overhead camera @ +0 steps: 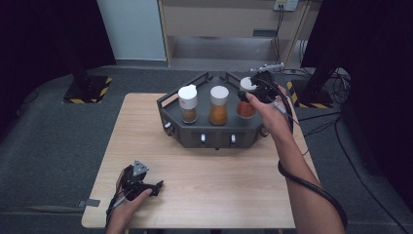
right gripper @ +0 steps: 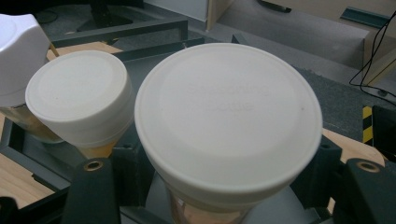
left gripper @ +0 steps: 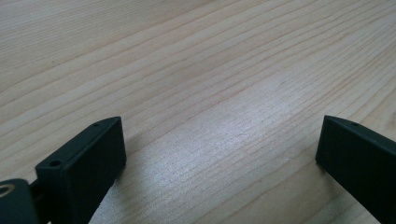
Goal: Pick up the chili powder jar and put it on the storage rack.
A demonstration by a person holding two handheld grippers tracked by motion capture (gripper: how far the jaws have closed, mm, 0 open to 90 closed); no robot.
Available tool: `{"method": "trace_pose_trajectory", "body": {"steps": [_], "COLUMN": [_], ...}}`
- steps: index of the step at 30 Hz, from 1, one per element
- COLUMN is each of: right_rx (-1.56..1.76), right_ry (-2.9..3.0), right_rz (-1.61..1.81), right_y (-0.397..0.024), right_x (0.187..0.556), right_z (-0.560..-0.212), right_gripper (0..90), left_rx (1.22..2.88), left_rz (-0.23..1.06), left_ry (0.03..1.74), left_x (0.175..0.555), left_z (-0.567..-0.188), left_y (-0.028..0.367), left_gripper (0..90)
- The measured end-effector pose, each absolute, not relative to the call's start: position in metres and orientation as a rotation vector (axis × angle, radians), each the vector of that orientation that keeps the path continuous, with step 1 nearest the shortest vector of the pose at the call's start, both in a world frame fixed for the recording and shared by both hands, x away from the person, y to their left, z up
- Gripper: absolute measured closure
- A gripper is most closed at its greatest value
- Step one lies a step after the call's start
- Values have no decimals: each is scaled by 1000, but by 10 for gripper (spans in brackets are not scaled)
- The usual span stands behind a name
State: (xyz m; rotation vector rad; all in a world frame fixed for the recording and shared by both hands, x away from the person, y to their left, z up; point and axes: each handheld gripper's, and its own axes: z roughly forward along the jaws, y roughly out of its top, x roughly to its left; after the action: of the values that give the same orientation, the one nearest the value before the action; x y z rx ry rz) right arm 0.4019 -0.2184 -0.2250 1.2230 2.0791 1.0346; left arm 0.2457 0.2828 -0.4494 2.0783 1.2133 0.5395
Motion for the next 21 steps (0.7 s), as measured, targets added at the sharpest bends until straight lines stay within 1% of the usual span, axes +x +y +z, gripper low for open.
{"method": "trace_pose_trajectory", "body": {"steps": [21], "right_rx": [1239], "right_ry": [2082], "right_rz": [1044], "right_y": [-219], "right_x": [404], "right_z": [-236], "right_gripper": [346], "left_rx": [2079], "left_rz": [540], "left_ry": [1213], "left_x": [246], "left_z": [-449], "left_y": [283], "left_gripper": [1]}}
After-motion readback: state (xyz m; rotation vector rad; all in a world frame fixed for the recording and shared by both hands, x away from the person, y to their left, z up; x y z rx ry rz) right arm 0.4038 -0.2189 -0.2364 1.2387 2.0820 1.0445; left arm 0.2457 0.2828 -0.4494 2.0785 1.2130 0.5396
